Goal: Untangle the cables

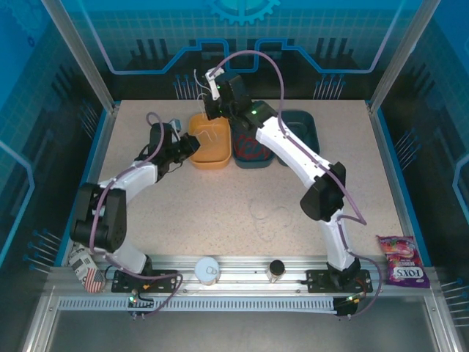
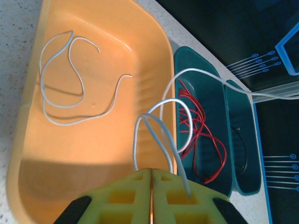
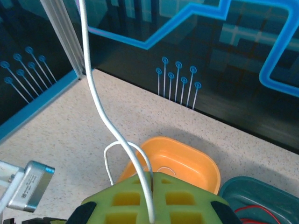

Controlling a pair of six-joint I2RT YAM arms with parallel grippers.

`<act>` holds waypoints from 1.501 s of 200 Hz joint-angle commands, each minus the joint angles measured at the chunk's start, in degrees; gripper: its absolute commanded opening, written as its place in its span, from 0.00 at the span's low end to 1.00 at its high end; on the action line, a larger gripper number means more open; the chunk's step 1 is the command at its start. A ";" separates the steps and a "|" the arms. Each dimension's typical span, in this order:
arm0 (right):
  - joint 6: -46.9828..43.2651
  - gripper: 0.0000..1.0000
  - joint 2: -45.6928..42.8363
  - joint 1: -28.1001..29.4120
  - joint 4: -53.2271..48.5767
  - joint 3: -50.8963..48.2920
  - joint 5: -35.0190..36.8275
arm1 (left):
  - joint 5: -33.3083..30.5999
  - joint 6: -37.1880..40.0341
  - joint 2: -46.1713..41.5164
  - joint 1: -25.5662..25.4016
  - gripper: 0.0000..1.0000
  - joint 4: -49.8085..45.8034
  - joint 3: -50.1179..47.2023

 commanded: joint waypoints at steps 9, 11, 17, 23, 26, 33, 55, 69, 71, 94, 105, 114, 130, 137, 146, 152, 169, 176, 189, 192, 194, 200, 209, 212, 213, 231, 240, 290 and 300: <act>1.14 0.00 3.81 -1.57 -2.01 2.97 -1.42 | 3.73 -2.23 4.80 0.65 0.28 3.10 2.92; 1.22 0.00 3.92 -1.59 -2.05 2.95 -1.43 | 3.80 -2.34 4.86 0.67 0.30 3.20 2.89; 1.48 0.00 4.31 -1.85 -2.07 2.98 -1.42 | 3.85 -2.69 5.14 0.75 0.35 3.32 2.68; 1.66 0.00 4.56 -2.03 -2.07 2.98 -1.51 | 3.76 -2.91 5.06 0.82 0.42 3.41 2.39; 1.69 0.00 4.67 -2.08 -2.07 2.90 -1.60 | 3.64 -2.96 4.87 0.95 0.45 3.54 2.09; 1.85 0.00 4.91 -2.34 -2.06 2.89 -1.69 | 3.14 -3.29 4.32 1.13 0.48 3.67 1.47; 2.11 0.00 5.59 -2.77 -2.06 3.04 -2.04 | 2.20 -4.30 1.77 2.15 0.56 4.07 -0.65; 2.04 0.00 6.01 -2.88 -2.18 3.11 -1.81 | 2.69 -5.11 -0.14 2.99 0.66 5.19 -2.22; 2.04 0.00 6.06 -2.89 -2.23 3.12 -1.75 | 2.70 -5.19 -0.37 3.08 0.68 5.26 -2.40; 2.12 0.00 7.01 -3.14 -2.65 3.06 -1.15 | 2.97 -5.63 -2.85 3.82 0.86 5.38 -3.73; 2.52 0.00 7.47 -3.35 -2.72 3.07 -1.38 | 3.34 -5.69 -3.43 3.90 0.93 5.56 -4.01; 2.82 0.00 7.69 -3.56 -2.77 3.06 -1.71 | 4.27 -5.69 -3.63 3.93 0.99 6.25 -4.24; 3.25 0.00 7.68 -3.91 -2.93 3.13 -2.13 | 6.88 -5.87 -4.04 3.91 0.99 7.40 -4.40; 3.40 0.00 9.15 -3.97 -2.95 3.21 -2.31 | 7.95 -5.95 -4.32 3.91 0.99 8.18 -4.61; 3.61 0.00 9.68 -4.19 -3.12 3.32 -2.44 | 8.87 -6.25 -5.05 3.92 0.99 9.04 -5.16; 3.75 0.00 9.95 -4.33 -3.15 3.40 -2.51 | 9.18 -6.39 -5.58 3.91 0.99 9.50 -5.51; 4.15 0.00 11.23 -4.81 -3.88 4.06 -2.72 | 9.96 -4.84 -7.21 4.32 0.99 7.94 -5.25; 4.31 0.00 11.74 -5.02 -4.38 4.50 -3.08 | 9.96 -4.12 -7.82 4.58 0.99 6.78 -4.83; 4.20 0.00 12.99 -5.25 -5.12 5.22 -3.18 | 10.56 -2.51 -9.00 5.25 0.99 4.79 -3.84; 4.11 0.00 13.27 -5.21 -5.33 5.38 -3.12 | 10.61 -2.13 -9.20 5.35 0.99 4.39 -3.64; 4.12 0.00 13.50 -5.21 -5.41 5.47 -3.17 | 10.66 -1.81 -9.38 5.41 0.99 4.01 -3.43; 3.98 0.00 13.96 -5.22 -5.66 5.60 -3.23 | 10.79 -0.98 -9.84 5.40 0.99 3.19 -2.93; 4.05 0.00 14.62 -5.21 -6.00 5.65 -3.40 | 11.05 0.23 -10.29 5.51 0.99 1.94 -2.01; 4.06 0.00 14.77 -5.21 -6.02 5.62 -3.63 | 11.17 0.47 -10.40 5.46 0.99 1.65 -1.70; 4.11 0.00 14.79 -5.25 -6.02 5.62 -3.68 | 11.25 0.55 -10.36 5.43 0.99 1.56 -1.57; 4.50 0.00 15.60 -5.21 -6.04 5.49 -5.50 | 11.22 1.33 -9.85 5.43 0.99 -0.29 0.17; 4.83 0.05 15.82 -5.21 -6.24 5.36 -6.08 | 10.60 1.51 -9.07 5.46 0.99 -1.37 1.03; 5.82 0.28 13.82 -5.23 -4.69 0.74 -7.44 | 8.20 1.40 -0.45 5.40 0.97 -3.85 5.86; 5.82 0.32 13.26 -5.21 -4.72 0.24 -7.58 | 8.00 0.97 1.20 5.40 0.96 -3.56 6.74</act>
